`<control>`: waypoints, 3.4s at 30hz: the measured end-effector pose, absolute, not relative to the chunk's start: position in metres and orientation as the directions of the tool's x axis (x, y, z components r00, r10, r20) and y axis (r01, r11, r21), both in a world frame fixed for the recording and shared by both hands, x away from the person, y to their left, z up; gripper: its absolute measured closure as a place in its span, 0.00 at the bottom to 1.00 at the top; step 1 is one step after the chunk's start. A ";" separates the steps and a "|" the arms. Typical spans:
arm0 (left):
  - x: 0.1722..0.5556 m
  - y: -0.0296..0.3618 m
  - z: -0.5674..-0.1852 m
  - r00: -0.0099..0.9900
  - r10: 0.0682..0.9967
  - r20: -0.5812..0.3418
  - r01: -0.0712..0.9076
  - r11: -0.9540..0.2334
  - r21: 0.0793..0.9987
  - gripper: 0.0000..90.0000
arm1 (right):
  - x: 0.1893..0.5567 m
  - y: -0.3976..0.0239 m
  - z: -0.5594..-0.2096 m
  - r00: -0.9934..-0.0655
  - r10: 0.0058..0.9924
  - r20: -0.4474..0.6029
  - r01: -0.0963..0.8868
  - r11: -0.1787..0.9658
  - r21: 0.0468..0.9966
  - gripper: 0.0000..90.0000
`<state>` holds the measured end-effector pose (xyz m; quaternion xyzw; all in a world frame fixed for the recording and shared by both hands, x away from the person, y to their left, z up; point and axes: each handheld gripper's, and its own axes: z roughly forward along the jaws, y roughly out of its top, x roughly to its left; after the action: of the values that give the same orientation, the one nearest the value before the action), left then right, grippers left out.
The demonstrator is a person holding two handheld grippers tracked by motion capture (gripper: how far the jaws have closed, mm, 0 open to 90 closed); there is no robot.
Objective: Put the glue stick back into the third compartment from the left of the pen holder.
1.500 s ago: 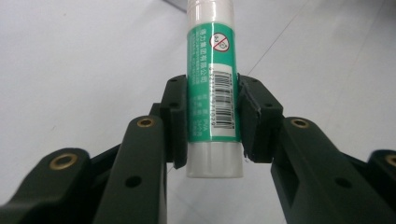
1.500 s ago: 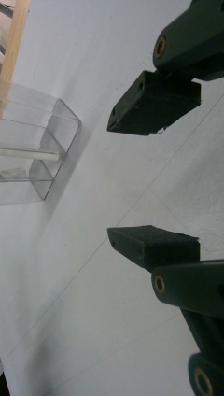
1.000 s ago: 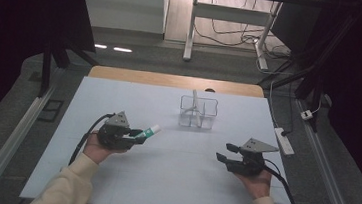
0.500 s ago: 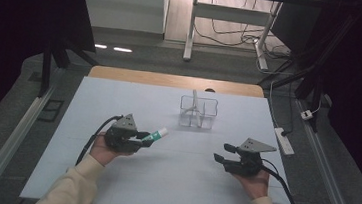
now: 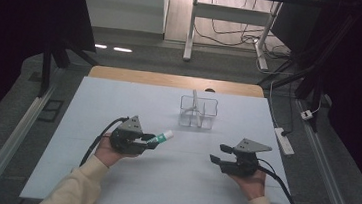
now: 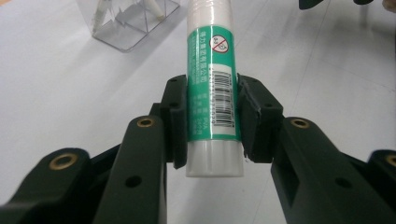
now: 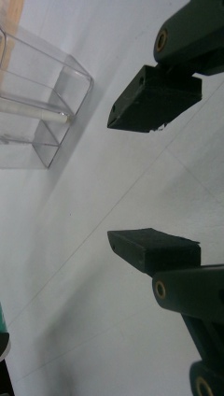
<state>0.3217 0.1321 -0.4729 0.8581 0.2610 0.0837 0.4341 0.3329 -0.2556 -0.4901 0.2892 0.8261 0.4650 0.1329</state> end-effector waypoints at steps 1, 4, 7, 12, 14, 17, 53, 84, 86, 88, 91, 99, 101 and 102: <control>0.322 0.131 -0.473 0.851 0.518 -0.083 0.374 -0.488 0.789 0.73 | 0.333 -0.255 -0.490 -0.799 0.599 0.053 0.355 0.397 0.846 0.44; 0.322 0.128 -0.473 0.853 0.516 -0.083 0.372 -0.489 0.789 0.73 | 0.333 -0.252 -0.491 -0.803 0.593 0.055 0.357 0.405 0.842 0.43; 0.321 0.124 -0.474 0.857 0.509 -0.080 0.367 -0.495 0.787 0.73 | 0.332 -0.248 -0.492 -0.809 0.585 0.061 0.356 0.404 0.843 0.43; 0.322 0.117 -0.475 0.865 0.497 -0.074 0.358 -0.506 0.784 0.73 | 0.332 -0.242 -0.491 -0.816 0.572 0.083 0.362 0.393 0.845 0.43; 0.322 0.114 -0.475 0.867 0.493 -0.073 0.354 -0.508 0.785 0.73 | 0.332 -0.238 -0.490 -0.819 0.567 0.089 0.361 0.388 0.848 0.42; 0.322 0.108 -0.475 0.870 0.488 -0.070 0.349 -0.510 0.786 0.73 | 0.332 -0.231 -0.490 -0.829 0.549 0.107 0.363 0.382 0.850 0.42; 0.321 0.071 -0.479 0.900 0.433 -0.043 0.292 -0.529 0.797 0.73 | 0.340 -0.201 -0.489 -0.840 0.513 0.178 0.380 0.320 0.868 0.42; 0.317 0.055 -0.484 0.913 0.406 0.033 0.236 -0.593 0.770 0.73 | 0.338 -0.193 -0.482 -0.851 0.469 0.237 0.388 0.256 0.885 0.56; 0.316 0.053 -0.485 0.912 0.407 0.048 0.231 -0.606 0.761 0.73 | 0.338 -0.193 -0.481 -0.853 0.468 0.230 0.379 0.253 0.890 0.58; 0.316 0.051 -0.485 0.910 0.409 0.062 0.225 -0.616 0.755 0.73 | 0.337 -0.192 -0.481 -0.856 0.467 0.223 0.369 0.249 0.895 0.59; 0.315 0.048 -0.485 0.909 0.410 0.081 0.217 -0.629 0.746 0.73 | 0.337 -0.192 -0.480 -0.858 0.464 0.221 0.365 0.247 0.898 0.59; 0.315 0.045 -0.488 0.910 0.404 0.096 0.209 -0.644 0.736 0.72 | 0.337 -0.192 -0.479 -0.868 0.438 0.235 0.362 0.232 0.903 0.65; 0.314 0.045 -0.488 0.907 0.407 0.106 0.205 -0.649 0.733 0.72 | 0.337 -0.193 -0.478 -0.869 0.433 0.240 0.363 0.228 0.904 0.67; 0.314 0.045 -0.488 0.907 0.404 0.115 0.199 -0.655 0.729 0.71 | 0.337 -0.193 -0.478 -0.874 0.418 0.249 0.364 0.222 0.905 0.69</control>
<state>0.3142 0.0448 -0.4885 0.8997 0.1677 0.1349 0.3798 0.3367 -0.1928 -0.4778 0.2501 0.7812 0.5715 0.0239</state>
